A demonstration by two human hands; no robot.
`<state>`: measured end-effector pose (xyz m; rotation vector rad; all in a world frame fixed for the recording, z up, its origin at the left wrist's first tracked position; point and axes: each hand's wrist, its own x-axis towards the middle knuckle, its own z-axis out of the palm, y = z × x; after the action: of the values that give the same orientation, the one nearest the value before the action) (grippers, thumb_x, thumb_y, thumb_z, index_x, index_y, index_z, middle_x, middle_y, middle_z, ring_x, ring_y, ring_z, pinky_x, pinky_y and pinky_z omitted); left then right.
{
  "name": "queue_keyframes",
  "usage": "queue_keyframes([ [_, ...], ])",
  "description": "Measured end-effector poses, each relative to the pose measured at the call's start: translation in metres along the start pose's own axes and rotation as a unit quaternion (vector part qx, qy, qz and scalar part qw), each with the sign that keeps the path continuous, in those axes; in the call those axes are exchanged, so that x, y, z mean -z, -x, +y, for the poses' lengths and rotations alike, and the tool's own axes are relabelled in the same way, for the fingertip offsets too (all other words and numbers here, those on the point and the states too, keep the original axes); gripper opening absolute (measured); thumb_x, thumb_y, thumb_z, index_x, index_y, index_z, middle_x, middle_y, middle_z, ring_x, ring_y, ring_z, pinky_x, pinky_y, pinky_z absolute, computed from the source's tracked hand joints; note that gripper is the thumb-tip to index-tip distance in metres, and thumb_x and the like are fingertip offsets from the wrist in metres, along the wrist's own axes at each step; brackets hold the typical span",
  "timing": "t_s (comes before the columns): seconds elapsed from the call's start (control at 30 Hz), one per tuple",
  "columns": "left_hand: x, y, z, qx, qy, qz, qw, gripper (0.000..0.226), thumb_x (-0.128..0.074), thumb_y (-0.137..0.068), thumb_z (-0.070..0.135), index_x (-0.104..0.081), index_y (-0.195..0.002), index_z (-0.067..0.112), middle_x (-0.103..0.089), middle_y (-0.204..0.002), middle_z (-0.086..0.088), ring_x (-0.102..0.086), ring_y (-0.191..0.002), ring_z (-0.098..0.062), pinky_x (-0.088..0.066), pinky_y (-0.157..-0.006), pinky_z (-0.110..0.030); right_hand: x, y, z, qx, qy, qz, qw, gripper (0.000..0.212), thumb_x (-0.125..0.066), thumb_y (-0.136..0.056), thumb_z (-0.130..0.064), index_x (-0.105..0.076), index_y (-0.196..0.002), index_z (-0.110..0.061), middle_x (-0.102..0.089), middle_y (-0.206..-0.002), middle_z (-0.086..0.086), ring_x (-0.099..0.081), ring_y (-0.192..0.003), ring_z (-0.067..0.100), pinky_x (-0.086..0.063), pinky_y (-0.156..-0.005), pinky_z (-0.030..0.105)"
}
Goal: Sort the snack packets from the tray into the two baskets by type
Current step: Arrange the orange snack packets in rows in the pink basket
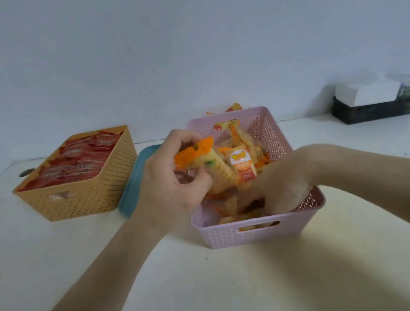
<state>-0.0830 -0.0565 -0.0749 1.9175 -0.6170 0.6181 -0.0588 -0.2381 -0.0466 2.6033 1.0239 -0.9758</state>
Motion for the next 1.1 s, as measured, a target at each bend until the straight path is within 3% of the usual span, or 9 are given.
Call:
queue_keyframes([
  [0.13,0.018,0.000,0.009,-0.019,-0.075,-0.141,0.987,0.030,-0.063,-0.071,0.015,-0.062,-0.098,0.028,-0.061,-0.080,0.009,-0.059,-0.068,-0.015,-0.053,-0.061,-0.032,-0.011,-0.005,0.008,-0.041,0.066,0.139,0.987,0.025,-0.045,-0.093,-0.026,-0.064,-0.107,-0.018,-0.067,-0.103,0.004,-0.059,-0.087,0.025,-0.052,-0.085,0.040],
  [0.27,0.022,0.001,0.013,-0.015,-0.127,-0.250,0.960,0.035,-0.067,-0.072,0.006,-0.057,-0.090,0.034,-0.056,-0.078,0.019,-0.056,-0.071,-0.009,-0.042,-0.061,-0.014,-0.006,0.000,0.007,-0.037,0.012,0.060,0.997,0.036,-0.043,-0.095,-0.048,-0.067,-0.107,-0.024,-0.066,-0.097,-0.006,-0.060,-0.093,0.020,-0.049,-0.087,0.035],
  [0.43,0.008,-0.007,0.017,0.026,-0.272,-0.289,0.917,0.038,-0.075,-0.078,0.038,-0.048,-0.105,0.039,-0.061,-0.084,0.017,-0.058,-0.077,-0.007,-0.048,-0.070,-0.023,0.003,-0.003,0.004,0.010,-0.023,0.002,1.000,0.027,-0.056,-0.092,-0.046,-0.066,-0.105,-0.024,-0.060,-0.086,-0.012,-0.056,-0.087,0.013,-0.045,-0.081,0.030],
  [0.6,-0.002,-0.010,0.019,0.011,-0.385,-0.266,0.884,0.045,-0.068,-0.082,0.048,-0.042,-0.114,0.030,-0.060,-0.090,0.007,-0.059,-0.091,-0.021,-0.041,-0.077,-0.033,0.000,-0.003,0.008,-0.024,-0.087,0.089,0.992,0.030,-0.055,-0.090,-0.047,-0.064,-0.107,-0.025,-0.061,-0.089,-0.012,-0.059,-0.090,0.015,-0.048,-0.086,0.030],
  [0.7,-0.002,-0.009,0.021,-0.003,-0.418,-0.270,0.867,0.046,-0.066,-0.081,0.054,-0.040,-0.113,0.032,-0.051,-0.079,0.011,-0.053,-0.096,-0.022,-0.033,-0.088,-0.033,0.002,0.004,0.010,-0.067,-0.016,0.162,0.984,0.035,-0.059,-0.084,-0.053,-0.064,-0.101,-0.023,-0.058,-0.083,-0.008,-0.057,-0.085,0.020,-0.050,-0.081,0.033],
  [0.77,-0.003,-0.010,0.025,0.013,-0.411,-0.307,0.858,0.048,-0.067,-0.078,0.058,-0.042,-0.111,0.033,-0.049,-0.077,0.012,-0.045,-0.092,-0.020,-0.026,-0.085,-0.031,0.000,0.008,0.007,-0.069,0.043,0.194,0.978,0.037,-0.064,-0.080,-0.048,-0.062,-0.106,-0.022,-0.062,-0.090,-0.004,-0.058,-0.086,0.021,-0.051,-0.079,0.034],
  [0.87,0.000,-0.014,0.028,0.025,-0.356,-0.361,0.862,0.041,-0.069,-0.075,0.059,-0.047,-0.100,0.036,-0.059,-0.090,0.009,-0.050,-0.082,-0.012,-0.037,-0.072,-0.028,-0.005,0.013,0.002,-0.055,0.069,0.237,0.968,0.039,-0.067,-0.079,-0.037,-0.056,-0.115,-0.024,-0.062,-0.099,-0.005,-0.056,-0.087,0.020,-0.047,-0.072,0.031],
  [0.97,0.005,-0.019,0.030,0.045,-0.318,-0.389,0.863,0.032,-0.071,-0.076,0.054,-0.047,-0.088,0.038,-0.053,-0.071,0.012,-0.048,-0.066,-0.004,-0.037,-0.058,-0.023,-0.002,0.019,0.005,-0.067,0.120,0.242,0.960,0.024,-0.065,-0.080,-0.025,-0.062,-0.103,-0.019,-0.063,-0.090,-0.001,-0.059,-0.083,0.023,-0.050,-0.068,0.033],
  [1.1,-0.009,-0.025,0.030,0.014,-0.397,-0.415,0.818,0.035,-0.071,-0.077,0.051,-0.055,-0.104,0.036,-0.052,-0.083,0.019,-0.047,-0.080,-0.005,-0.045,-0.070,-0.027,-0.002,0.009,0.006,-0.042,0.090,0.222,0.970,0.021,-0.065,-0.080,-0.019,-0.067,-0.101,-0.017,-0.068,-0.093,0.004,-0.063,-0.086,0.026,-0.056,-0.076,0.040],
])
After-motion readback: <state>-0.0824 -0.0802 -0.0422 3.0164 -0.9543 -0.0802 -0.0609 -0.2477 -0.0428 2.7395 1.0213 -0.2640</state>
